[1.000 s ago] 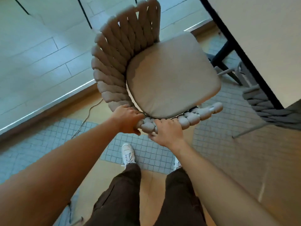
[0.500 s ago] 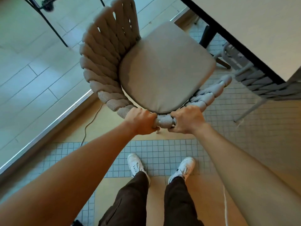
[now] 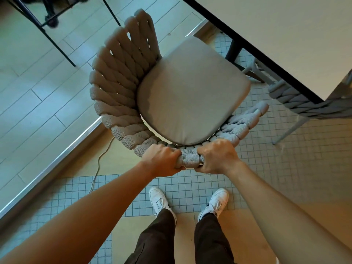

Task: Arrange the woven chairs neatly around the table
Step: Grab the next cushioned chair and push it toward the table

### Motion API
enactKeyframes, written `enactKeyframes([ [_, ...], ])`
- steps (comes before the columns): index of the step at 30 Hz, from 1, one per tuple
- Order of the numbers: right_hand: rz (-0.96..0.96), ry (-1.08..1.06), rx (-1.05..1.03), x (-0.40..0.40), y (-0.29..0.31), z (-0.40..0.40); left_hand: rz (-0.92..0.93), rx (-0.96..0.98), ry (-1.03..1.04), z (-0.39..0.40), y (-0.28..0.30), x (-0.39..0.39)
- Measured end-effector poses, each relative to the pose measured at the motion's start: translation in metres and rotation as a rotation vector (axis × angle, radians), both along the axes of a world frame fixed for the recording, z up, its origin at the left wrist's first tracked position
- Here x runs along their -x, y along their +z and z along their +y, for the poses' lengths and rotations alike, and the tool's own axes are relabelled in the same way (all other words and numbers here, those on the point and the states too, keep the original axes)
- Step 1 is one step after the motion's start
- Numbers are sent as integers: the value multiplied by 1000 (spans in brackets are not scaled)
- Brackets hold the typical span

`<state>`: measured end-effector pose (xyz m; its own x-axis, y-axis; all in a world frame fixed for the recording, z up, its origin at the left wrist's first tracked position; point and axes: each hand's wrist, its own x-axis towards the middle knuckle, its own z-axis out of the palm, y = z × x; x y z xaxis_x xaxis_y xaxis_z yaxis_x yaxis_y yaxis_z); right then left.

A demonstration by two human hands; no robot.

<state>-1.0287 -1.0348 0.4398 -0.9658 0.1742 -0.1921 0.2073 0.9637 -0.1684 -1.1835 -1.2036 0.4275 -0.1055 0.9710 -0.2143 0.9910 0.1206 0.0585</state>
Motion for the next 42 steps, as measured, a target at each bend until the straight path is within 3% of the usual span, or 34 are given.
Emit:
enactKeyframes([
  [10, -15, 15, -48, 10, 0, 19, 6, -11, -10, 19, 2, 13],
  [15, -76, 2, -87, 12, 6, 4, -123, -19, -244, 5, 4, 43],
  [17, -67, 3, -63, 18, 3, -13, -82, -52, -289, -7, 10, 68],
  [22, -54, -67, -5, 41, -6, -49, -43, -100, -243, -22, 17, 98],
  [42, -2, -169, -43, 46, -8, -32, -43, -121, -208, 1, 7, 96],
])
